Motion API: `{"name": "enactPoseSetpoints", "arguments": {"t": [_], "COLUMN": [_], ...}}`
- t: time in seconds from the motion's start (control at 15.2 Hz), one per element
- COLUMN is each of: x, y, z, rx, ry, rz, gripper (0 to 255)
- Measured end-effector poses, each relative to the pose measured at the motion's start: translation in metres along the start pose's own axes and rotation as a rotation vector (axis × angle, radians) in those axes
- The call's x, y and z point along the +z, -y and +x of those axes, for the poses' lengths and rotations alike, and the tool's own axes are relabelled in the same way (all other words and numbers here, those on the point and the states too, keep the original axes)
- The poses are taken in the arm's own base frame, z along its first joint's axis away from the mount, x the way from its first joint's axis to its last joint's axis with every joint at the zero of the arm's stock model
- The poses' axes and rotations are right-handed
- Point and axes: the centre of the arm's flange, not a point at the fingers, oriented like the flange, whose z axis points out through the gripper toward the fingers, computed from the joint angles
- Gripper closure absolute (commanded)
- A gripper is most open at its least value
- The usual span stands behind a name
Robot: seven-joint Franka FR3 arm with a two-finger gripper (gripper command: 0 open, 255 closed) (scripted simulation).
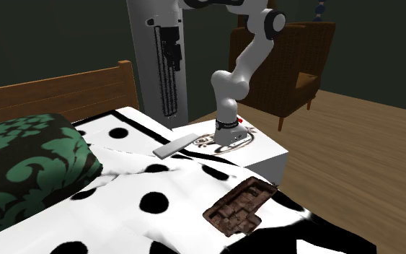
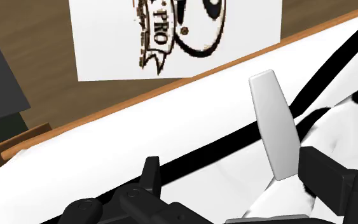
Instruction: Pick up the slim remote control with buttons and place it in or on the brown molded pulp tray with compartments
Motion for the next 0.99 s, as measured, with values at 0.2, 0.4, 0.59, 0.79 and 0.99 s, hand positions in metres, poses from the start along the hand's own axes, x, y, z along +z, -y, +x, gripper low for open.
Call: {"name": "enactPoseSetpoints", "arguments": {"t": [0.2,0.4,0.59,0.79,0.99], "x": [0.015,0.039,0.074,0.107,0.141], "y": [0.008,0.028,0.05,0.072,0.093], "z": [0.003,0.012,0.024,0.03,0.038], "rx": [-0.017,-0.056,-0.098,-0.14,-0.182], "ry": [-0.001,-0.004,-0.007,-0.012,-0.016], "rz": [-0.002,-0.007,-0.012,-0.017,-0.022], "gripper": [0,0,0,0,0]}}
